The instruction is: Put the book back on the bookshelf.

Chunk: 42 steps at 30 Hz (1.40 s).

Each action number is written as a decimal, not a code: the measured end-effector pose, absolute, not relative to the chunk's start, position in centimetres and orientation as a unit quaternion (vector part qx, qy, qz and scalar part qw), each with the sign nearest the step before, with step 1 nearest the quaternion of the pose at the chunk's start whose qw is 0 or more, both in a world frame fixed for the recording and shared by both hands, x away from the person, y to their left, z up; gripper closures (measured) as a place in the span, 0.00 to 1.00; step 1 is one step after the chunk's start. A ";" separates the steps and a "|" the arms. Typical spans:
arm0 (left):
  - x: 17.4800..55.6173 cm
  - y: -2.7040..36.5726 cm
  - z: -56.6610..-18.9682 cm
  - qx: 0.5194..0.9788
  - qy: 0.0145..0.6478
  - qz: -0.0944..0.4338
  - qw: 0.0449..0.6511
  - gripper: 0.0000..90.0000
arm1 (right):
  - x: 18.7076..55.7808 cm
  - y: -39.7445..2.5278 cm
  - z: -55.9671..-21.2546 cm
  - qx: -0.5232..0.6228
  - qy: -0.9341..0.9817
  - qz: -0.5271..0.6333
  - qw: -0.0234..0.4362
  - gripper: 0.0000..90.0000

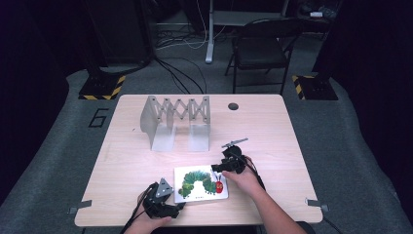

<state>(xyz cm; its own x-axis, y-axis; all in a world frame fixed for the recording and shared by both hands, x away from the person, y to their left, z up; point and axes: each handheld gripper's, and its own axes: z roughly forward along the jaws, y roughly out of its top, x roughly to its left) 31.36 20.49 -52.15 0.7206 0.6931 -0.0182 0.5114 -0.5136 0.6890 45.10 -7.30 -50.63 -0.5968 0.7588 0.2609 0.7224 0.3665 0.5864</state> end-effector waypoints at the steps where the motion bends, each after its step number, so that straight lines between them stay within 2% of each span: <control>1: 31.4 20.4 -52.1 0.861 0.348 0.130 0.347 0.26 | 45.0 -7.2 -50.6 0.450 0.825 0.340 0.024 0.46; 3: 31.3 20.3 -52.2 0.865 0.342 0.142 0.339 0.26 | 44.9 -7.3 -50.6 0.443 0.830 0.338 0.023 0.46; 29: 33.0 20.5 -52.4 0.870 0.313 0.128 0.359 0.27 | 44.7 -7.6 -50.6 0.457 0.821 0.340 0.034 0.48; 42: 33.0 19.7 -52.5 0.863 0.328 0.143 0.358 0.24 | 45.0 -8.2 -50.6 0.482 0.807 0.342 0.010 0.50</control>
